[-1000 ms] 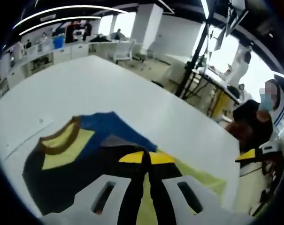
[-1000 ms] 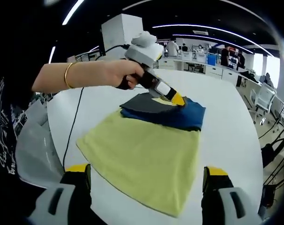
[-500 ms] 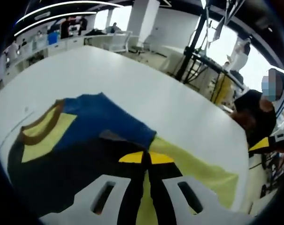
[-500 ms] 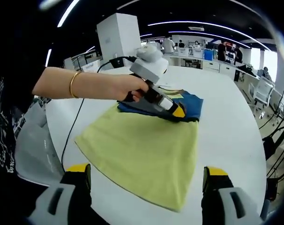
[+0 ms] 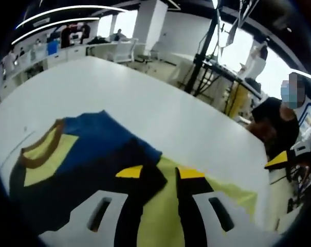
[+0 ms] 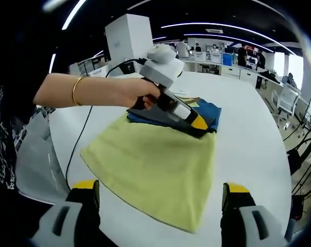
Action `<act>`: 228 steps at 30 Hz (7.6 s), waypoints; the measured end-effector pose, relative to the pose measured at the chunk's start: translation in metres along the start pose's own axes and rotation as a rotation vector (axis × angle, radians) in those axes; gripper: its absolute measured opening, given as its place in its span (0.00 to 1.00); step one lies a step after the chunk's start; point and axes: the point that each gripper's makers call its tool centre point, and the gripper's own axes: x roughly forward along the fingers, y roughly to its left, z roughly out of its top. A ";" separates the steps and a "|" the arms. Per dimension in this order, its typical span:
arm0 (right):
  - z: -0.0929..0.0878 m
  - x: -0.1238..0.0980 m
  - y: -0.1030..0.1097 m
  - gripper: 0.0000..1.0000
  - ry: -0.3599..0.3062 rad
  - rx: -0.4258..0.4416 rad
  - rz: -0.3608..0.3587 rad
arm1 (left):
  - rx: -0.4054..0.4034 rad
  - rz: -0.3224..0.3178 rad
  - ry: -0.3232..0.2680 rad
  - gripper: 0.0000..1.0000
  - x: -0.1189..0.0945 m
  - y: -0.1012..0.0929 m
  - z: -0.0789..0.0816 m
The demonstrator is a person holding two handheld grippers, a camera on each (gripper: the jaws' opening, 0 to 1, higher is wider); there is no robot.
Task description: Fold the garment on the visible template until the final outline fits inside the template.
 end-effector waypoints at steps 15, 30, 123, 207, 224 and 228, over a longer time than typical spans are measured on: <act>0.004 0.002 -0.015 1.00 0.018 0.024 -0.023 | -0.078 0.178 -0.068 0.89 -0.087 0.043 -0.021; -0.001 0.005 -0.011 0.99 0.054 -0.007 0.007 | -0.078 0.280 -0.084 1.00 -0.170 0.065 -0.058; -0.081 0.009 -0.037 0.00 0.349 -0.172 -0.022 | -0.175 0.304 0.246 0.01 -0.247 -0.008 -0.261; 0.101 -0.010 -0.052 0.00 0.140 -0.345 -0.039 | -0.165 0.307 -0.003 0.00 -0.329 0.071 -0.075; 0.141 0.058 -0.093 0.00 0.148 -0.334 -0.021 | -0.246 0.367 -0.012 0.00 -0.303 0.134 -0.067; 0.144 0.071 -0.104 0.00 0.161 -0.325 -0.027 | -0.268 0.369 -0.026 0.00 -0.293 0.147 -0.064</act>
